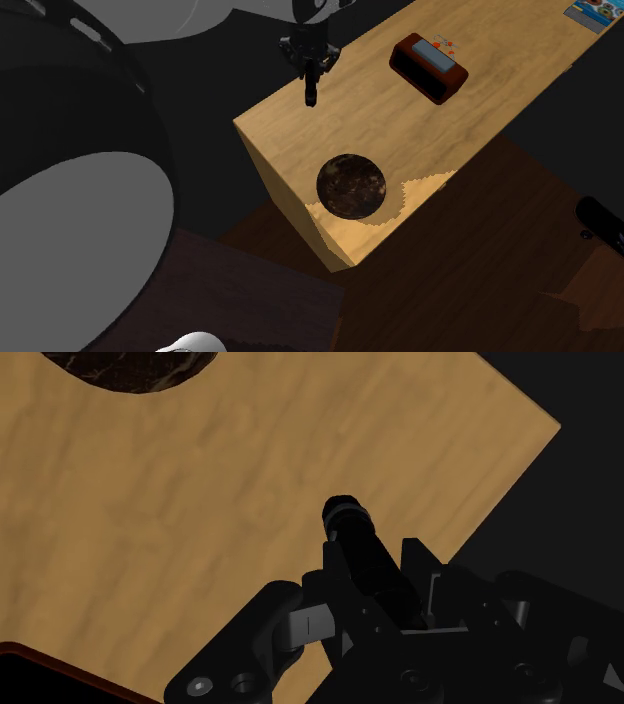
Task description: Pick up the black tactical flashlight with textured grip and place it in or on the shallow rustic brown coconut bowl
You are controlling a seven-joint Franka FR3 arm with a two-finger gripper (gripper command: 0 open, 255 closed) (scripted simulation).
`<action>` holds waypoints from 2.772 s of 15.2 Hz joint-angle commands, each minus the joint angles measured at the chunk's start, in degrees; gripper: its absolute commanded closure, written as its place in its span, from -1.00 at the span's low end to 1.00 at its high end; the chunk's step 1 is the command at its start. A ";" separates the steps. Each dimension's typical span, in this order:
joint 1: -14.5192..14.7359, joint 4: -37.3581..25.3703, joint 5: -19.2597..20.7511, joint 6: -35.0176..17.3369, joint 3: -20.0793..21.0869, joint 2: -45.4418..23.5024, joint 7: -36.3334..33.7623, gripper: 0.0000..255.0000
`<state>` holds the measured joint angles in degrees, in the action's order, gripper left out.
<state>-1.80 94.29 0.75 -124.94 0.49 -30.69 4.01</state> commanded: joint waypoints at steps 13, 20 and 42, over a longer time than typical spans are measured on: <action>-7.91 22.87 -1.04 -4.07 -3.36 18.84 11.75 1.00; -12.46 31.30 -0.81 -4.32 -6.89 27.06 19.73 1.00; -13.23 35.80 -2.81 -19.46 -6.79 16.35 21.84 1.00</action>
<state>-15.02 130.03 -1.91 -143.57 -6.37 -13.60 25.81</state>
